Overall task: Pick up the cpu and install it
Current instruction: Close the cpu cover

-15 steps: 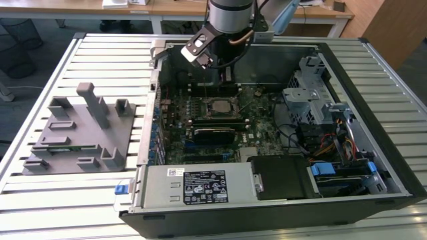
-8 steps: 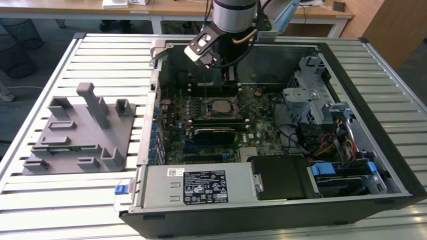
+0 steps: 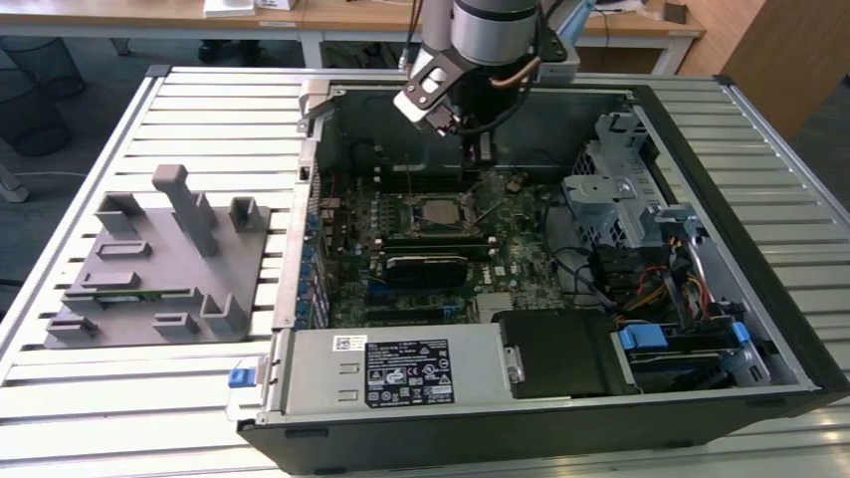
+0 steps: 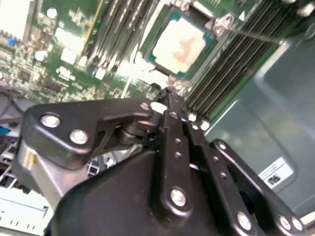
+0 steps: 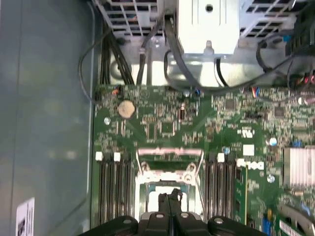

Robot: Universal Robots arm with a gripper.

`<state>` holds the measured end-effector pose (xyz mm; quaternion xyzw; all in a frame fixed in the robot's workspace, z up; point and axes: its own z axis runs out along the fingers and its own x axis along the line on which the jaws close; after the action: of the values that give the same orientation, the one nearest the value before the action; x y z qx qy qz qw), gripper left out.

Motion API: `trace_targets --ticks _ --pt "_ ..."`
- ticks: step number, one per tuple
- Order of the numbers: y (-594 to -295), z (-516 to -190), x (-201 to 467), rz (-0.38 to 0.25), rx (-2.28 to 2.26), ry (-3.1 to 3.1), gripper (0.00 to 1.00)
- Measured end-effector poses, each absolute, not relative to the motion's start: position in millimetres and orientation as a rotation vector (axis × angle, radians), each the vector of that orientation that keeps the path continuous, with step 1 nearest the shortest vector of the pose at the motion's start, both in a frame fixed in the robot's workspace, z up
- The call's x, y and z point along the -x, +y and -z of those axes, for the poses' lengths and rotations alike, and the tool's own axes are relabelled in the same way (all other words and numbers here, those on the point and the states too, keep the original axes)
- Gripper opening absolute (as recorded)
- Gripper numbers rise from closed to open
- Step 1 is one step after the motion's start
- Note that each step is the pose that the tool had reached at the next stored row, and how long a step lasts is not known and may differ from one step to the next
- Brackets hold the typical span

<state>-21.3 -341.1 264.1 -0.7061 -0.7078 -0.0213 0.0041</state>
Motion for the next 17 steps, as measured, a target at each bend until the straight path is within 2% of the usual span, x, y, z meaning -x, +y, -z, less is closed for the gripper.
trace_targets --ticks 17 --pt "-341 -264 -12 0.067 2.211 -2.219 0.11"
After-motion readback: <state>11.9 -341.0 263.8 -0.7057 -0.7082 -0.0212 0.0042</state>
